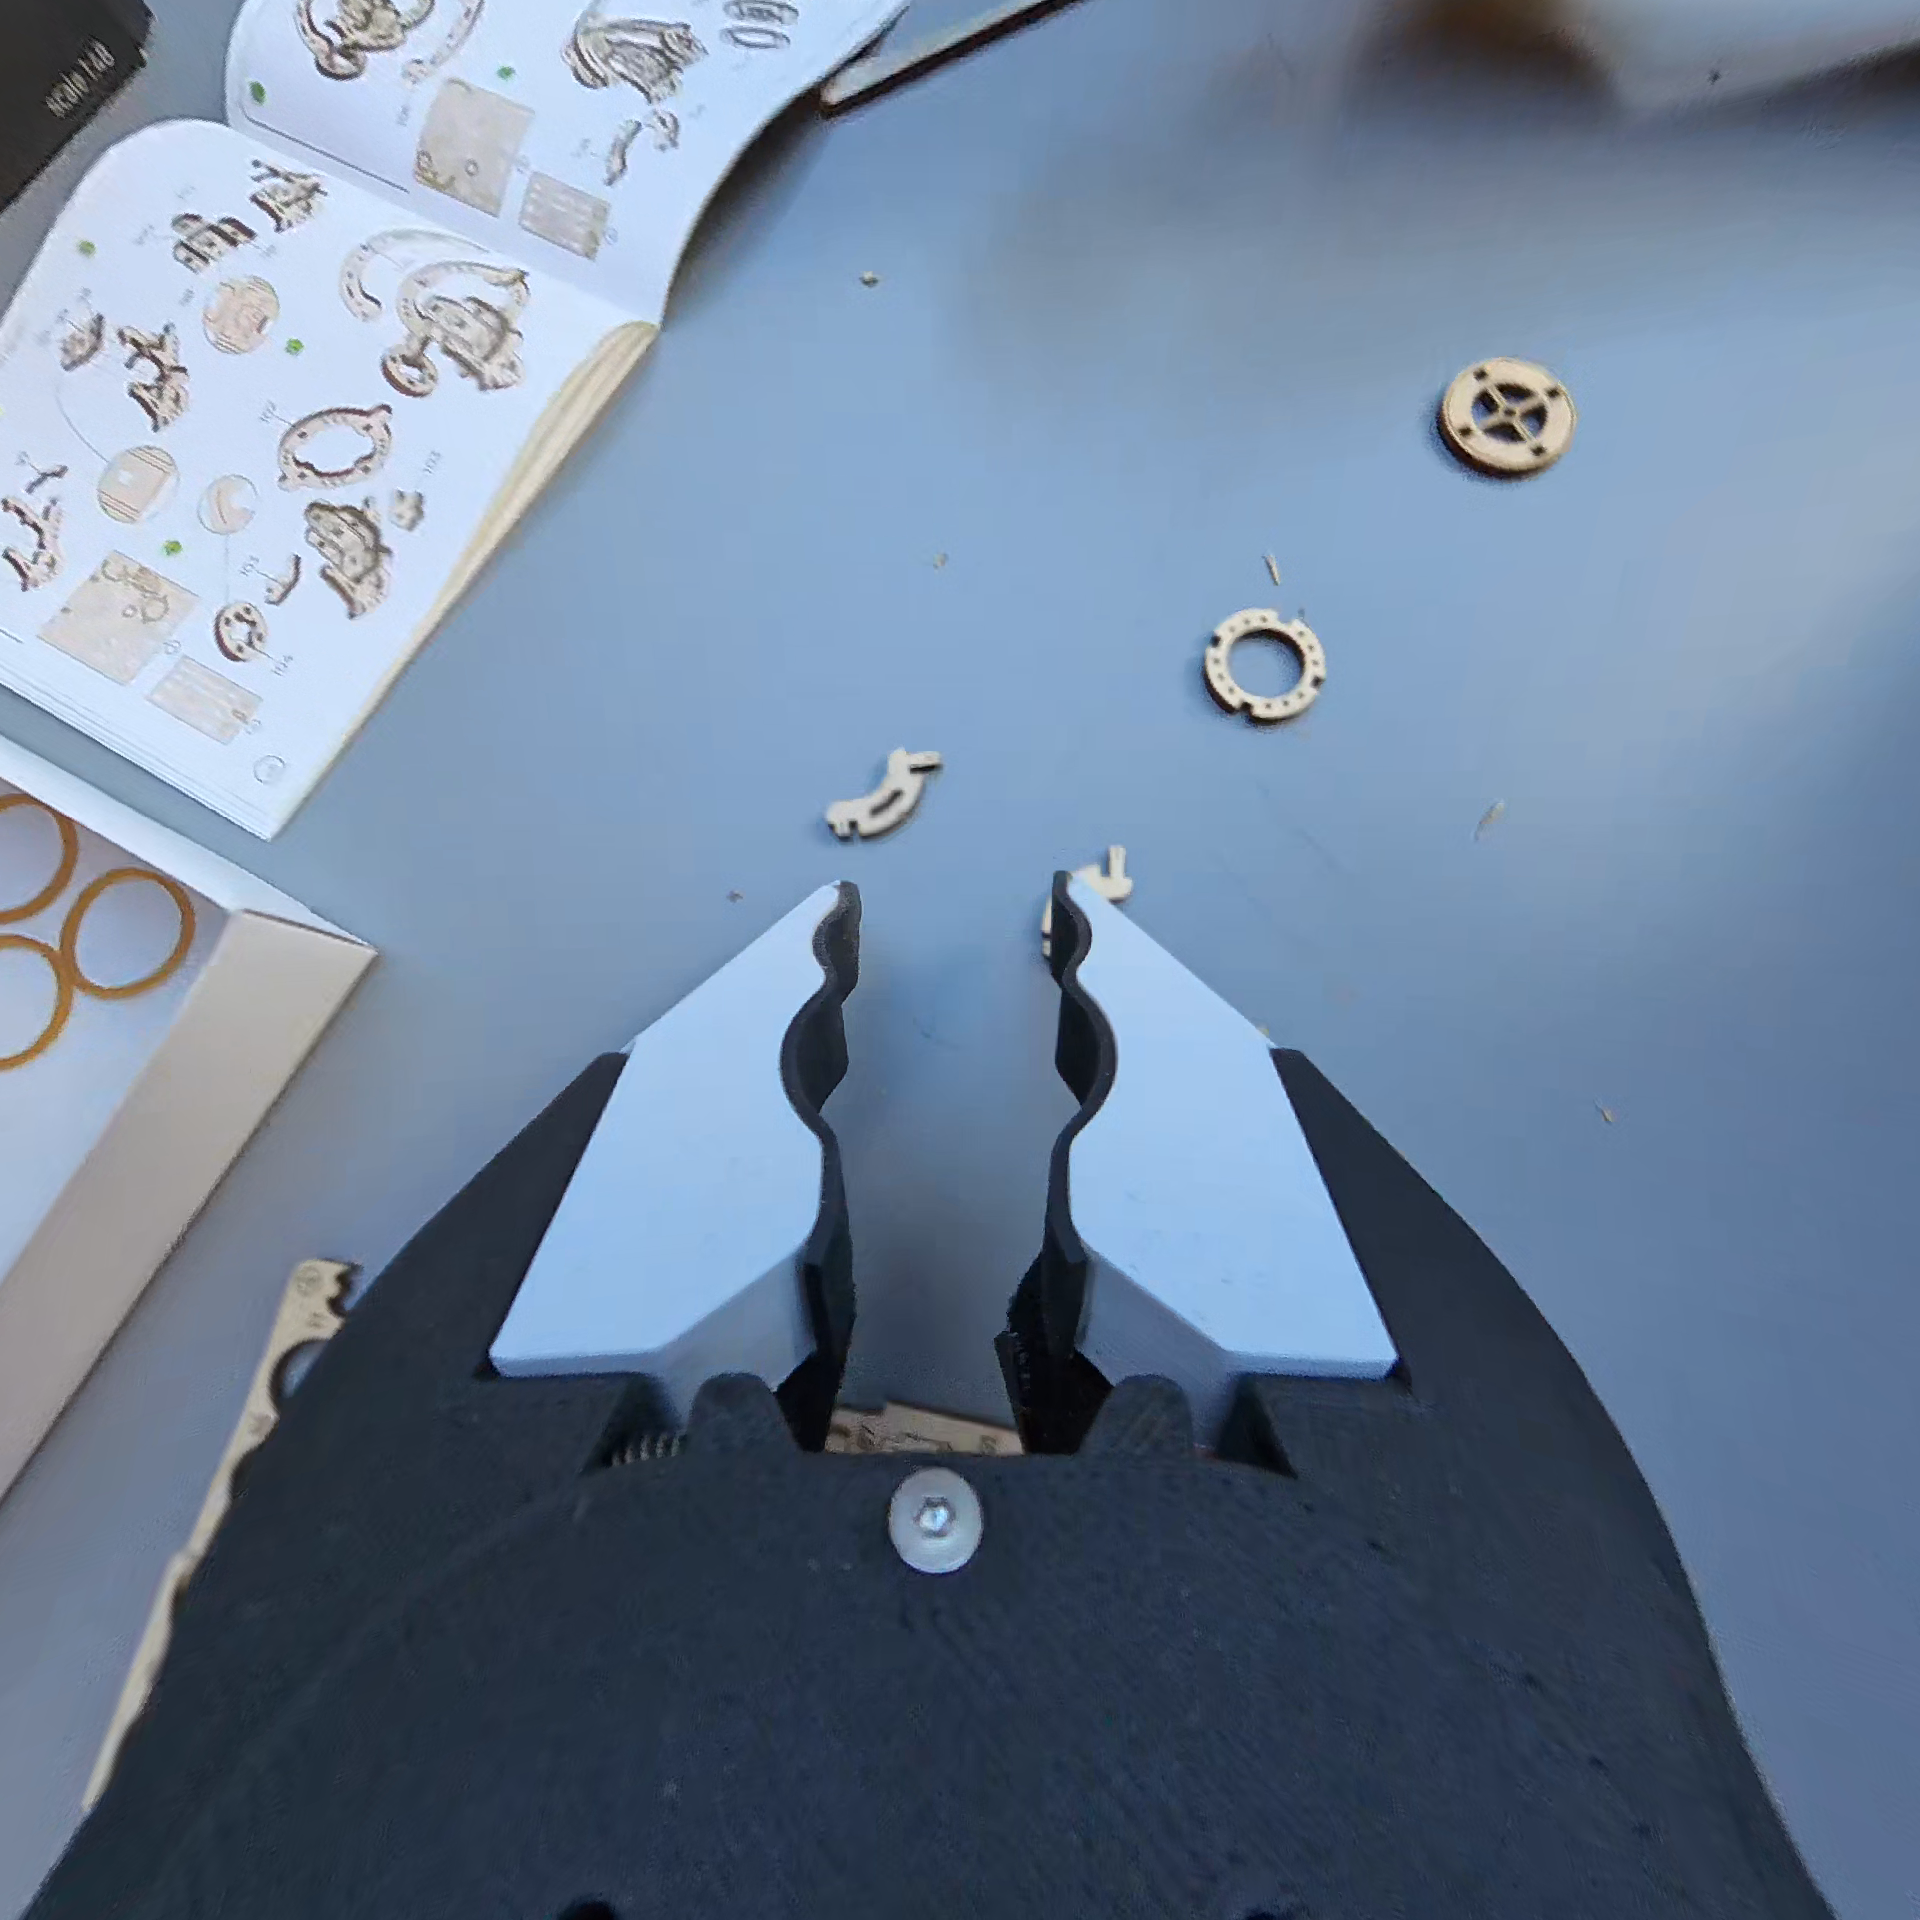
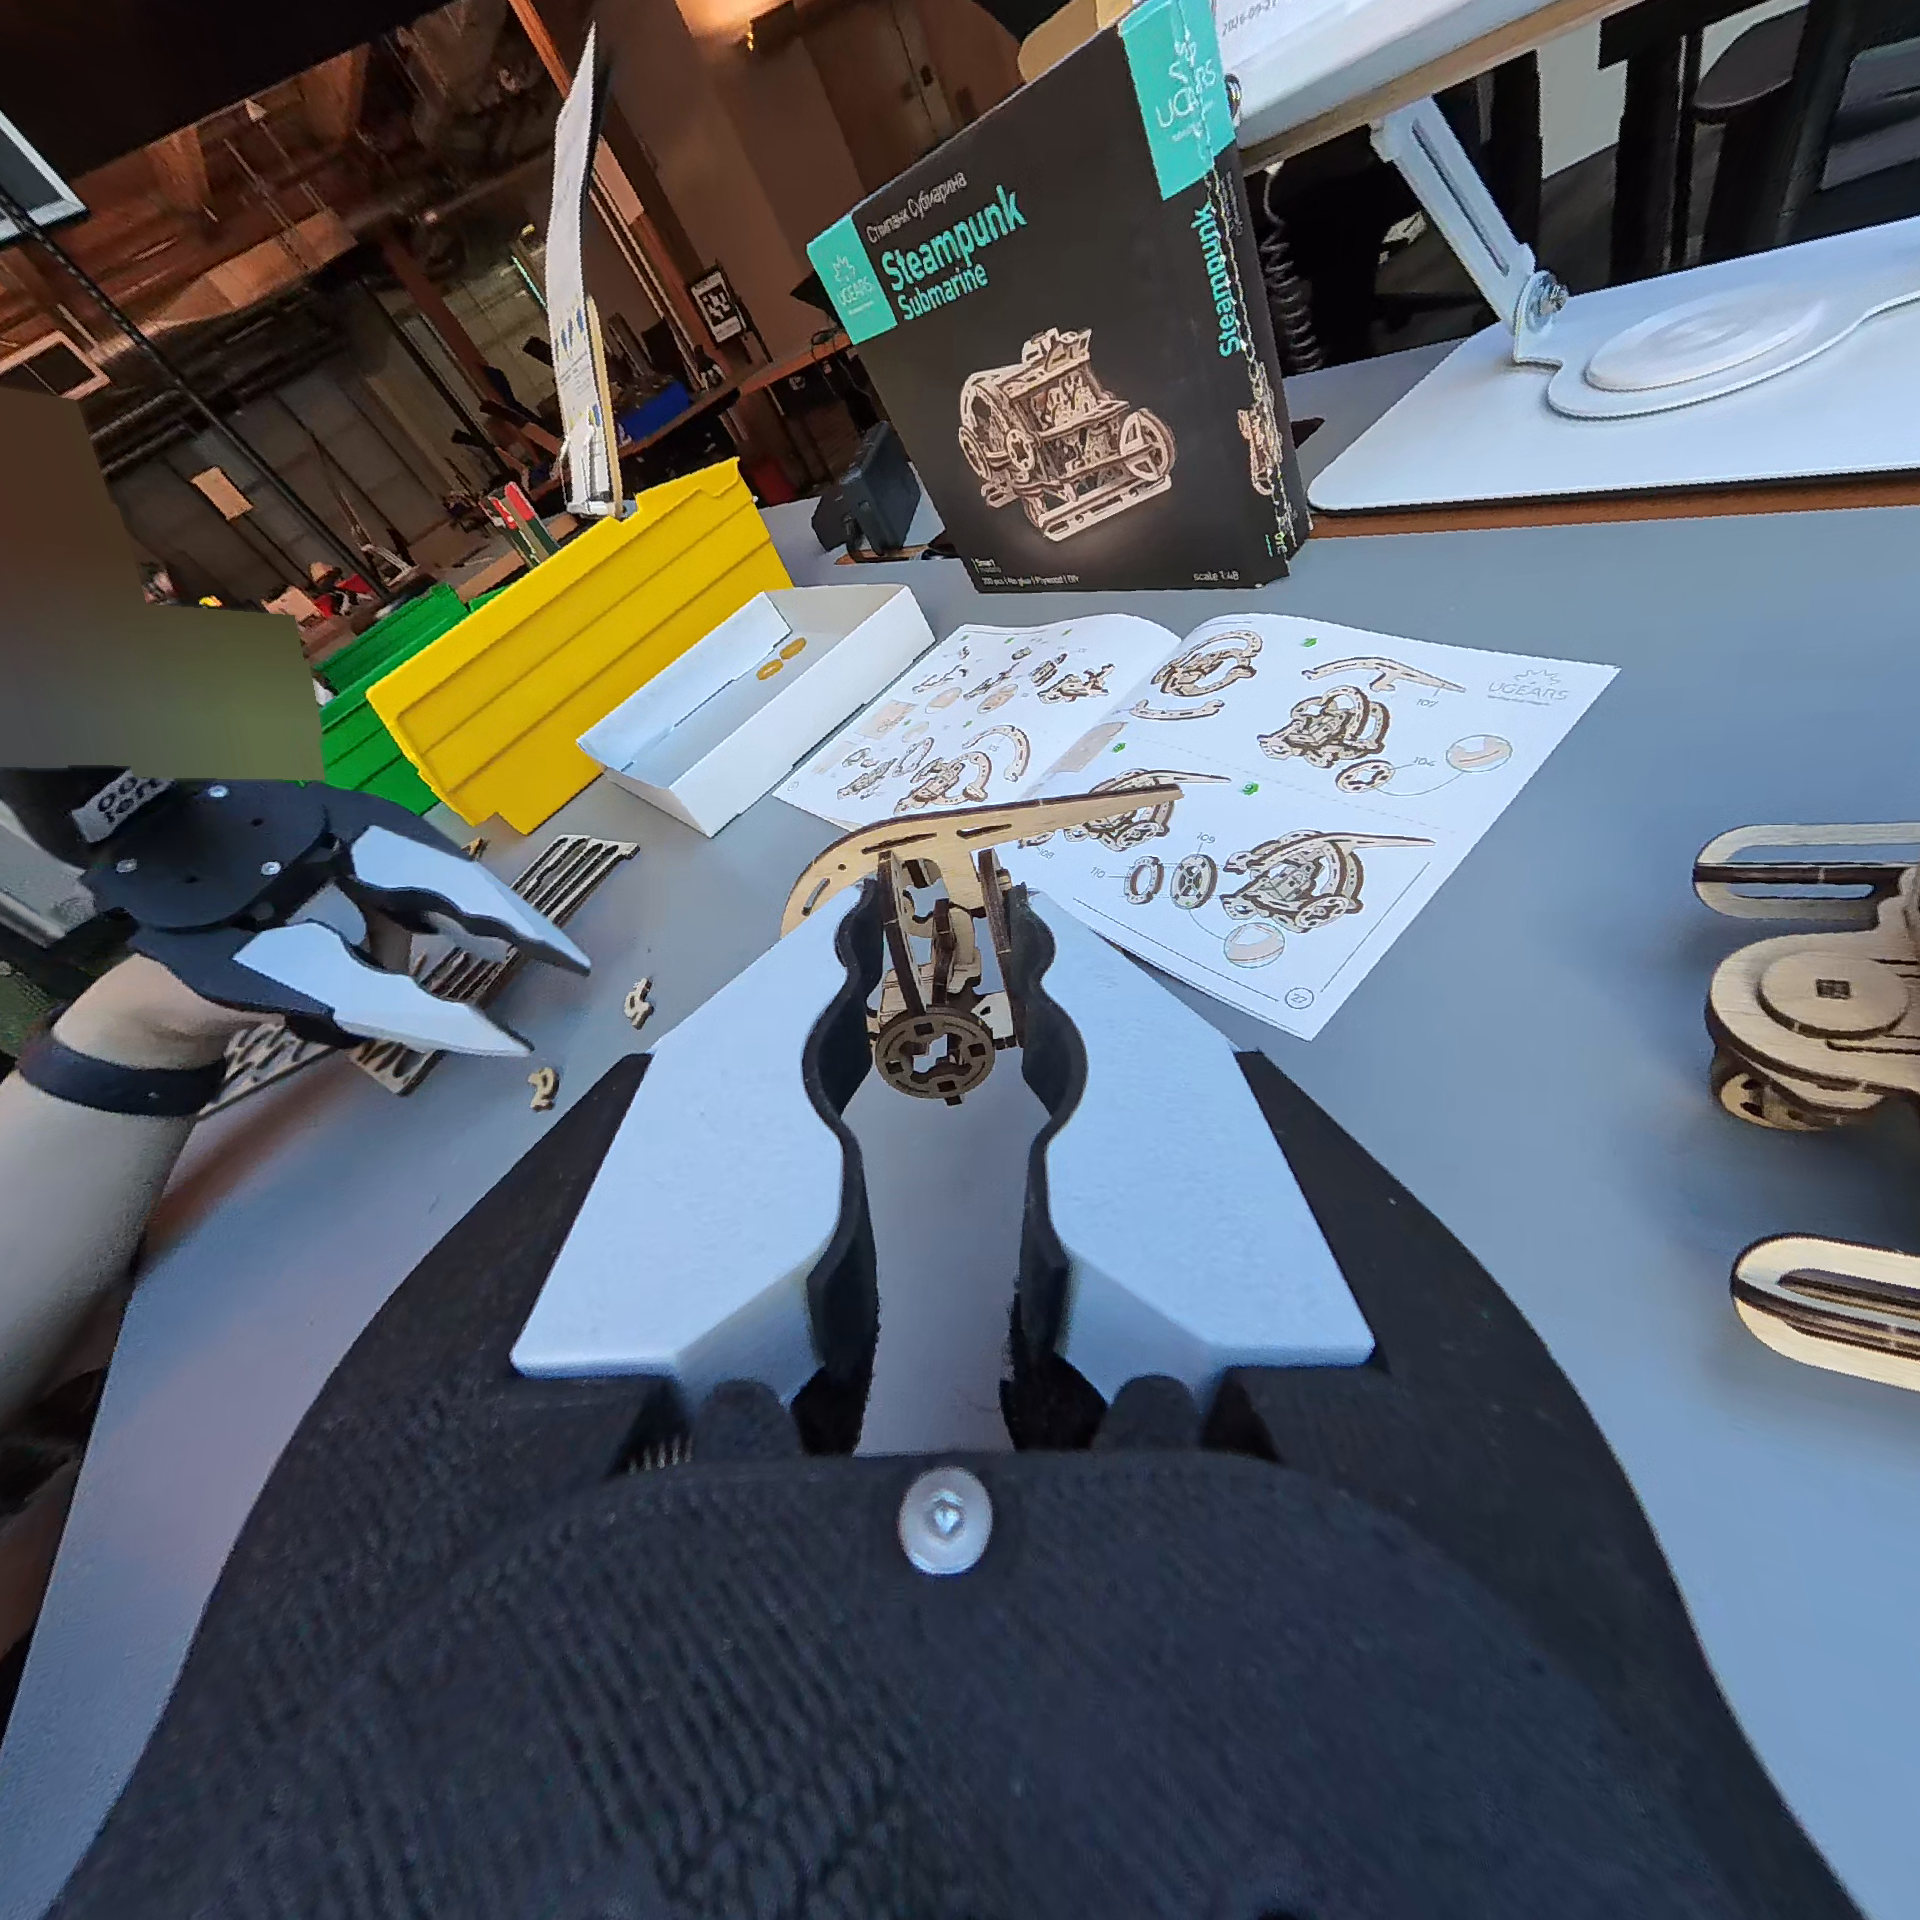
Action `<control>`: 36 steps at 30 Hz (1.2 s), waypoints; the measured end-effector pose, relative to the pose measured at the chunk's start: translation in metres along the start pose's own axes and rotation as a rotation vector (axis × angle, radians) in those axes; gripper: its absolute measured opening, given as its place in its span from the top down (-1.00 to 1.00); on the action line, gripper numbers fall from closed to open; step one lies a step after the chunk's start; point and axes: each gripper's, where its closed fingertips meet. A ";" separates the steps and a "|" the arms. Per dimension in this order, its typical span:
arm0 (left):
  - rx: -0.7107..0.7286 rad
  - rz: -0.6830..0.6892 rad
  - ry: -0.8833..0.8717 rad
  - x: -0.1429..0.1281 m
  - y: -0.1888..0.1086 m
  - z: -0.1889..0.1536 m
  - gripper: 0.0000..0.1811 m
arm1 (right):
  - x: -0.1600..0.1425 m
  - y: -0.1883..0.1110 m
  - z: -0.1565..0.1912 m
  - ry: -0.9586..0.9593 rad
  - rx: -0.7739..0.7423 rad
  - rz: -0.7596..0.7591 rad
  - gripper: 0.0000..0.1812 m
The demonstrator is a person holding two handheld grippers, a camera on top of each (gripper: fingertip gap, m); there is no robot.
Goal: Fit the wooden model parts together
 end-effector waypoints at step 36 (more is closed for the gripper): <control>-0.005 -0.036 0.201 0.013 0.024 0.024 0.83 | -0.002 0.000 0.005 -0.014 0.039 0.020 0.76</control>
Point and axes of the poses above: each gripper's, where its closed fingertips meet, y out along the fingers, x out of its top, z = x × y across the jaws, and after that the axes turned 2 degrees about -z, right-handed
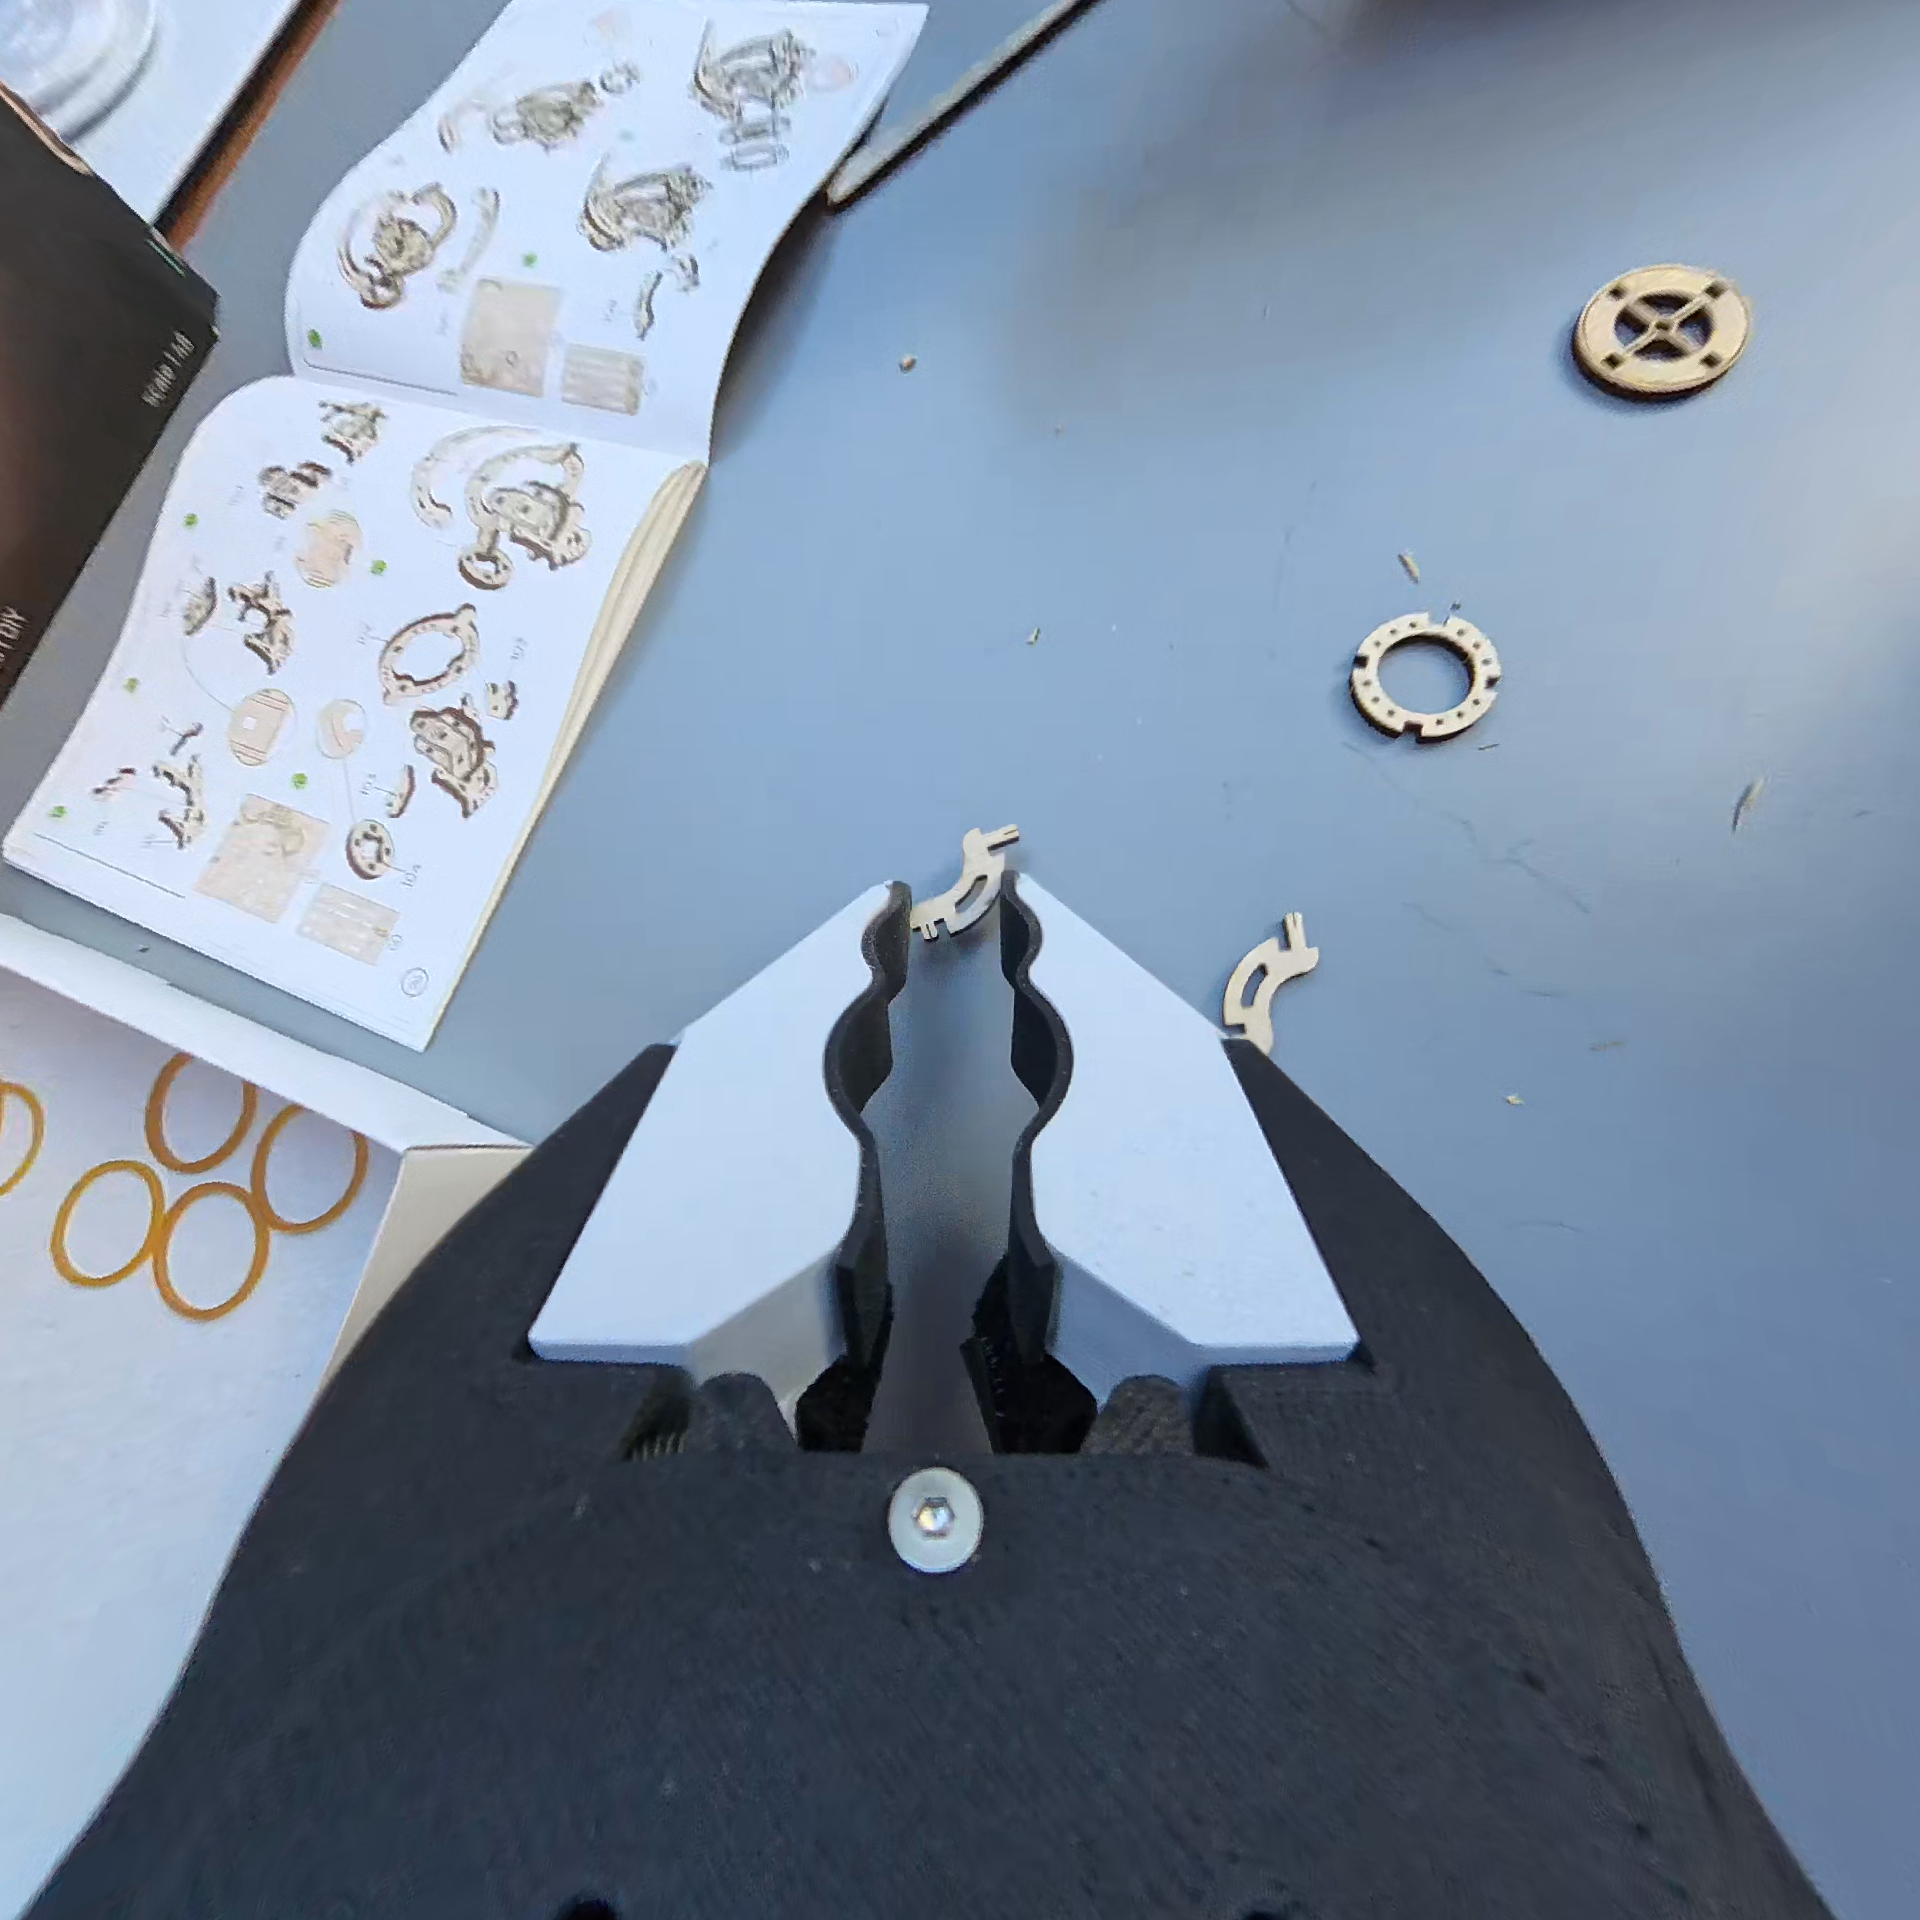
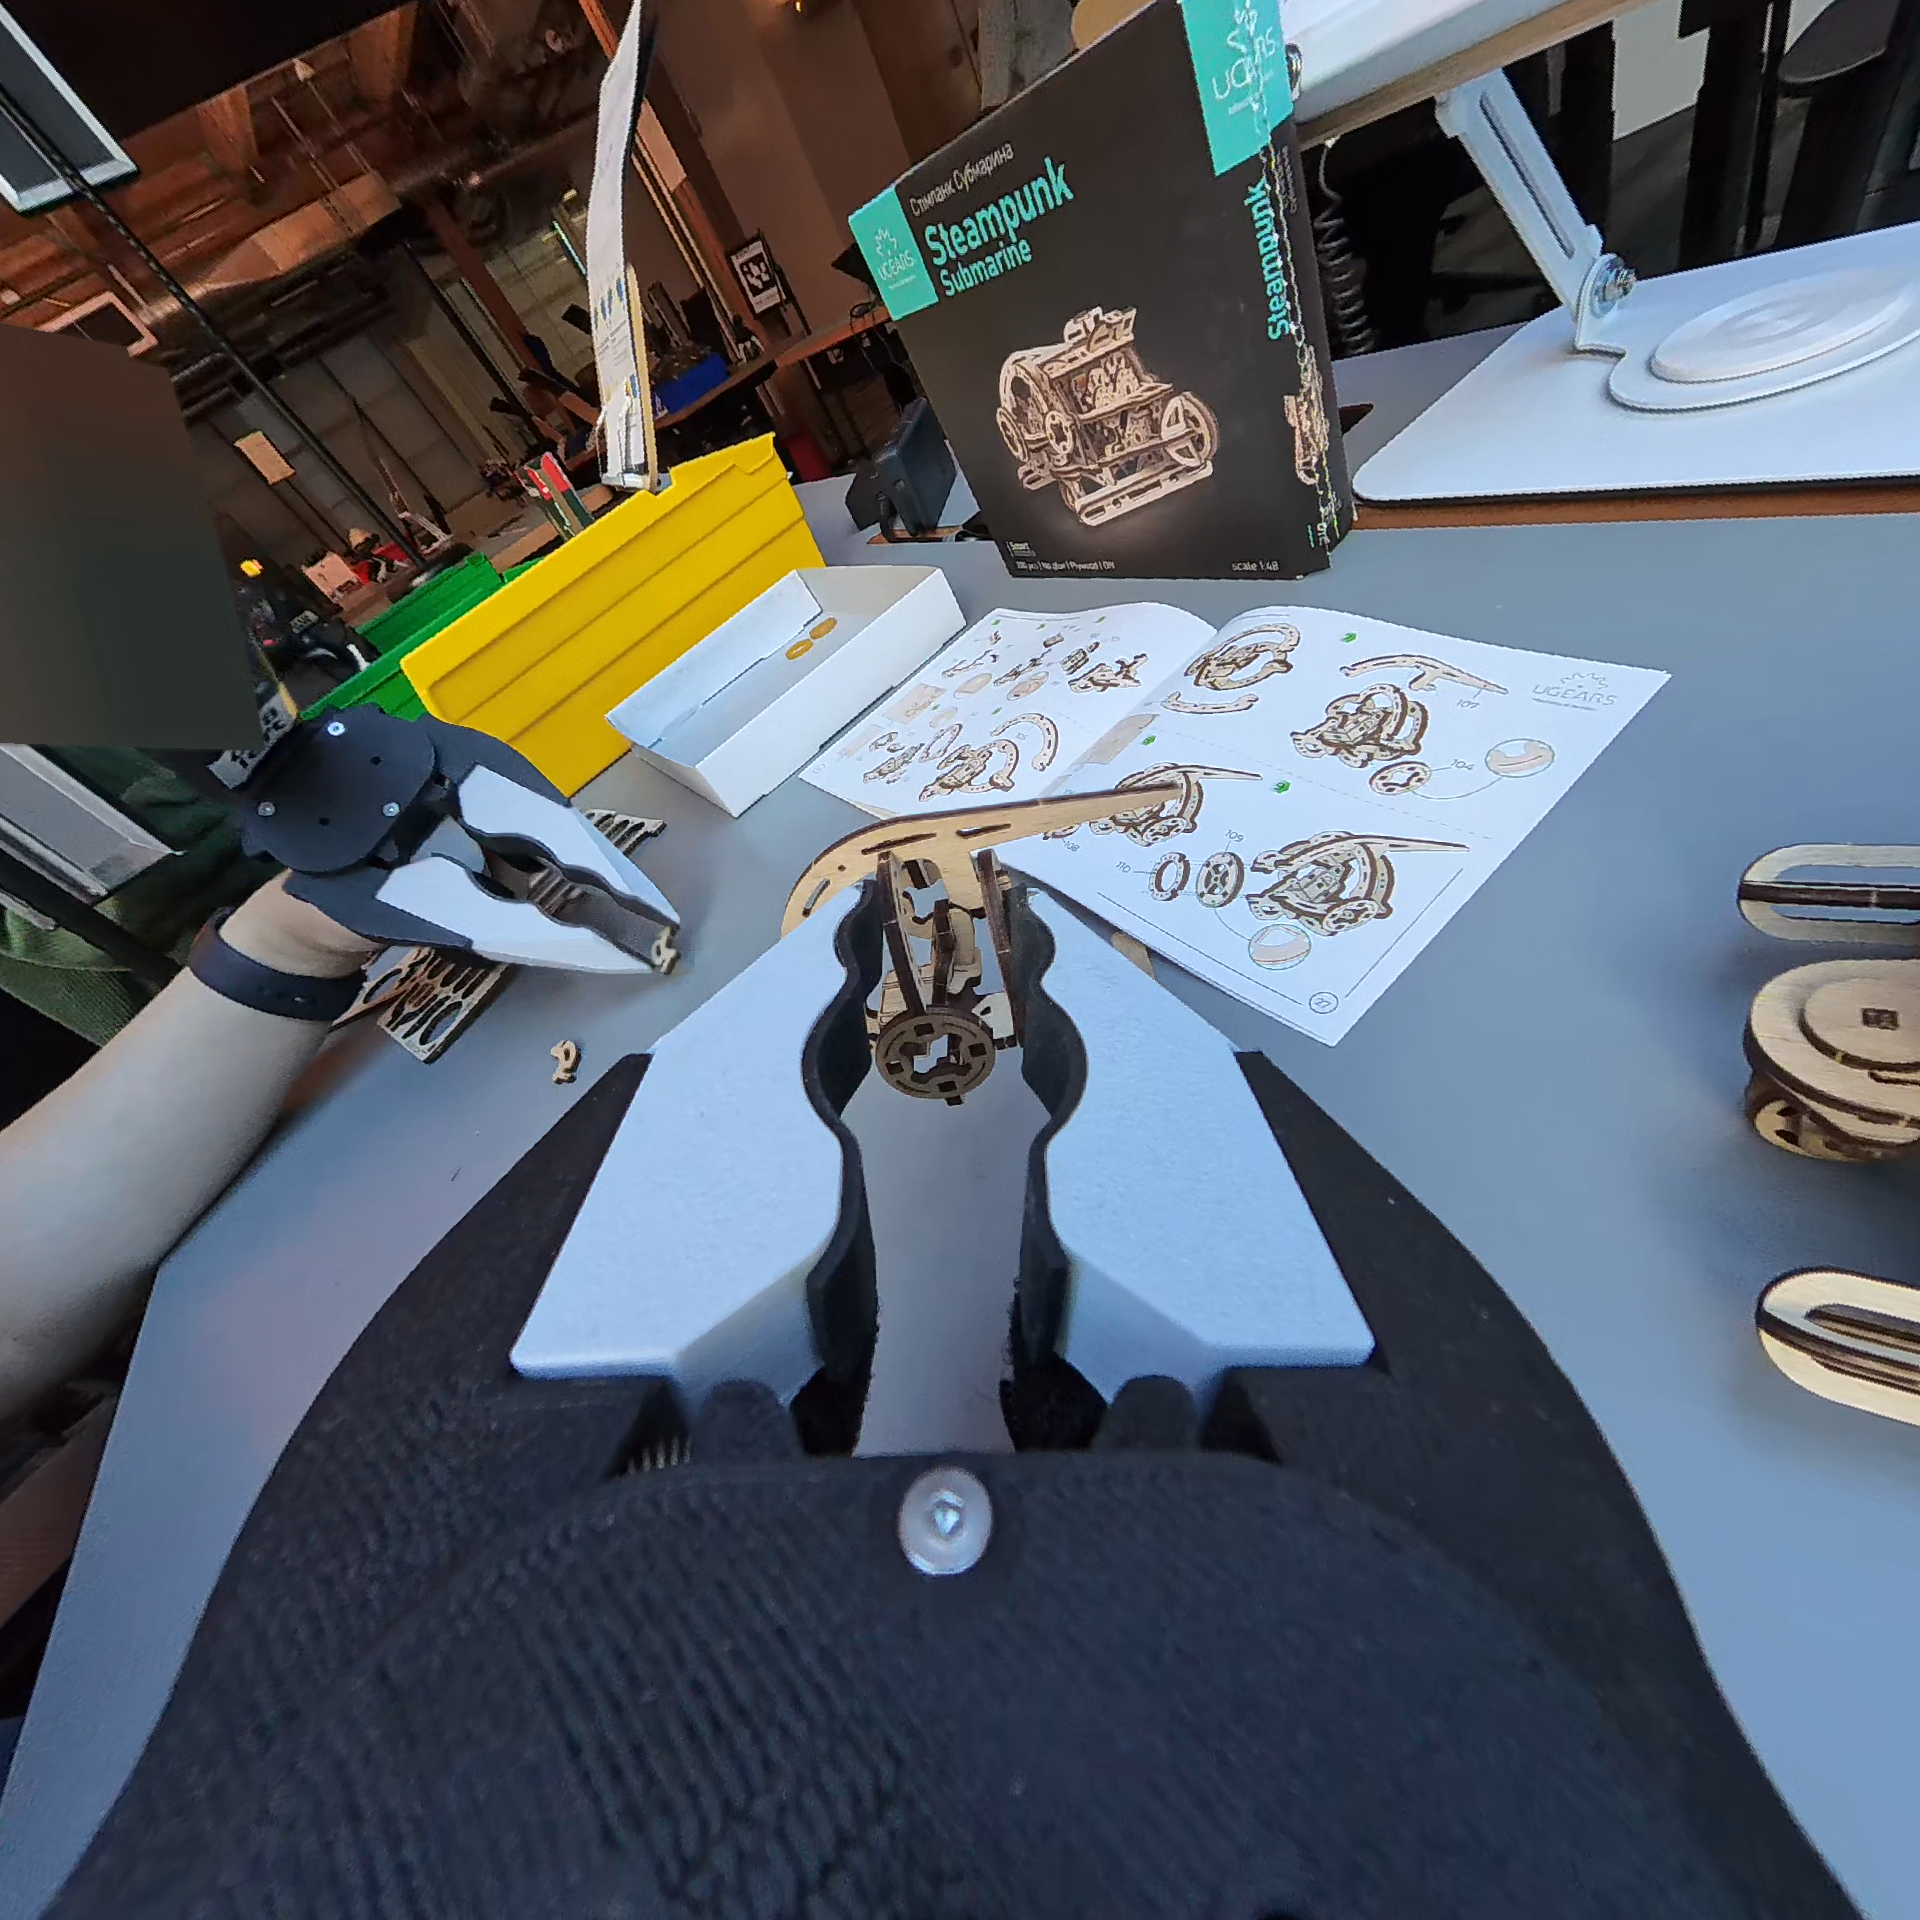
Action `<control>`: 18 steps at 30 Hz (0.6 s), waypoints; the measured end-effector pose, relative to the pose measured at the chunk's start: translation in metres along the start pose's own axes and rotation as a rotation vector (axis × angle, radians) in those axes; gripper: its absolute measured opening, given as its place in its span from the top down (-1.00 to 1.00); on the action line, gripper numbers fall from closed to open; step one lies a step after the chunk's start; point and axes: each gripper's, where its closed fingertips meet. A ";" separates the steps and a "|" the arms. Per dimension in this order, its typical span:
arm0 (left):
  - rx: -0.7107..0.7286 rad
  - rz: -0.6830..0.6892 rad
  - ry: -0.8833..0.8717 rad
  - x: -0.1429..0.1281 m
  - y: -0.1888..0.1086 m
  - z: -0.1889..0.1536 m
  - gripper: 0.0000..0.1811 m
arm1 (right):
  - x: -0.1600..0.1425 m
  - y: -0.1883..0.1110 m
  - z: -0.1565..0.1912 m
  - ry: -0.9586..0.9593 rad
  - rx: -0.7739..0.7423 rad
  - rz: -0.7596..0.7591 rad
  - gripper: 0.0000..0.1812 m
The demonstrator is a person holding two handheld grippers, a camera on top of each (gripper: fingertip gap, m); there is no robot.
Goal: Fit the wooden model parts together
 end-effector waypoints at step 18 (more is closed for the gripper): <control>-0.093 -0.110 -0.038 0.021 0.004 -0.017 0.83 | -0.001 0.000 -0.001 0.062 0.035 -0.003 0.76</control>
Point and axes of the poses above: each gripper's, where its closed fingertips meet, y out along the fingers, x out of its top, z = x × y across the jaws, and after that the axes turned 2 degrees about -z, right-handed
